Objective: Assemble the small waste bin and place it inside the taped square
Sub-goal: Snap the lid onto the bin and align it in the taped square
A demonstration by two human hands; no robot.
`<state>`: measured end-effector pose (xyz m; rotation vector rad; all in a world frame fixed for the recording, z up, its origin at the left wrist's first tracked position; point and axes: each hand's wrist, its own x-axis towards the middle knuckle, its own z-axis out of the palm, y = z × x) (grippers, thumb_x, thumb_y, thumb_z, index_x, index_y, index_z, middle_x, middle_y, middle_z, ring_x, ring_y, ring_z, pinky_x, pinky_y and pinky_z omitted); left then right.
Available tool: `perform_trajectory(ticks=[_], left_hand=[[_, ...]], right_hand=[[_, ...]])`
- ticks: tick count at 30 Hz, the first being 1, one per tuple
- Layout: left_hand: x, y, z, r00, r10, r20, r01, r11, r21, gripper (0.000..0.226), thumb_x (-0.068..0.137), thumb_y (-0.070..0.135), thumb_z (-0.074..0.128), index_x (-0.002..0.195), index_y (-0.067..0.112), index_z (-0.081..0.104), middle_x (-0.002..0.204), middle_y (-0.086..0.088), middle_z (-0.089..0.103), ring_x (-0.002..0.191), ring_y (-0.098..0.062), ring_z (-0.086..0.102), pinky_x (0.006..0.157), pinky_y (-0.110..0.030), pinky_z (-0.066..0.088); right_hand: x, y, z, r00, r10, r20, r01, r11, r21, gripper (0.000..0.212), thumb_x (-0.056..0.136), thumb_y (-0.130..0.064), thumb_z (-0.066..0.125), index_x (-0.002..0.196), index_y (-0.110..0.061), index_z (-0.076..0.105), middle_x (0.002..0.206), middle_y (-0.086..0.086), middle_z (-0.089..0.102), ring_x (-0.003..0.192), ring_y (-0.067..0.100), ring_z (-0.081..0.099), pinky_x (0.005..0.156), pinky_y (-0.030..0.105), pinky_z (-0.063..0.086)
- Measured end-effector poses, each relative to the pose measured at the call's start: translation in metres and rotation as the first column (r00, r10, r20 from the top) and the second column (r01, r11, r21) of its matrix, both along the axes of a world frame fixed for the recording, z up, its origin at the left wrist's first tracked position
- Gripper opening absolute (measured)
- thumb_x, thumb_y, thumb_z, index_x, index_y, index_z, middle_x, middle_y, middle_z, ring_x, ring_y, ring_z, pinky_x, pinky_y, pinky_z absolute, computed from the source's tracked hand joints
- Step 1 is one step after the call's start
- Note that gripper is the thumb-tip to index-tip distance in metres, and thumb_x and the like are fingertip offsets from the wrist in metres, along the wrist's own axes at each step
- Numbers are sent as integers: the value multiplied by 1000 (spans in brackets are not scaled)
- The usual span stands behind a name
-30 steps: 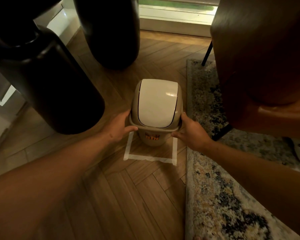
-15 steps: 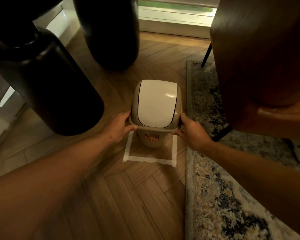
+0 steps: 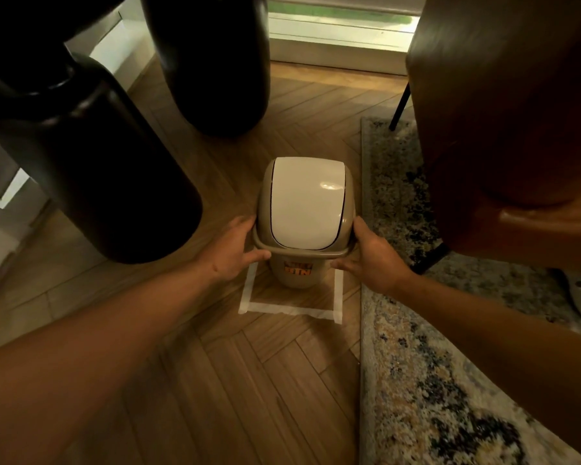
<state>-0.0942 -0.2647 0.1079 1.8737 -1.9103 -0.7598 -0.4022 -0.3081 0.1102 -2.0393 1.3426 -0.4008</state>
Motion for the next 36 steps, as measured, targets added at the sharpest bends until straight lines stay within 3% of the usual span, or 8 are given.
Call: perform_trajectory(ticks=[3,7,14,18,26,36], left_hand=[[0,0,-3,1000,2,-2,-2,1000,-28,100,83,38,81,162,25,21,165,-1,32,150,-19,31,121,-41,30],[1,0,-6,999,0,-54,-2,999,-35,105,84,30,82,164,27,14,168,1,26,153,-16,24,123,-46,28],[4,-2,-6,999,-9,-38,8,999,-40,104,85,31,81,164,25,13,167,0,27,153,-17,26,123,-39,26],[7,-3,-5,999,-10,-39,8,999,-40,103,86,29,80,164,25,13,167,0,27,153,-17,26,123,-39,26],[9,-5,-10,999,-11,-51,8,999,-48,102,86,28,81,164,24,15,166,-1,30,152,-18,28,123,-40,27],[5,-2,-8,998,-9,-67,6,999,-46,101,87,26,79,164,25,13,167,-2,28,153,-20,27,123,-42,26]], right_hand=[[1,2,0,1000,-21,9,22,999,-34,111,81,-29,88,163,-31,13,161,-2,42,148,22,40,116,49,42],[3,5,-5,998,-58,-14,57,996,-65,123,84,-32,84,163,-42,-10,151,-2,56,133,24,58,106,45,51],[4,6,-9,998,-66,-9,65,992,-106,122,83,-37,84,163,-40,-7,147,2,61,126,28,63,98,48,56],[6,8,-12,996,-84,10,84,988,-129,120,83,-38,84,164,-38,-3,142,2,64,122,26,66,93,41,56],[6,7,-14,997,-81,-18,78,990,-121,120,84,-37,84,164,-37,-5,146,3,61,127,28,63,98,50,56],[6,8,-14,995,-100,24,102,989,-110,120,83,-35,85,163,-42,-3,146,0,62,128,25,62,99,42,54]])
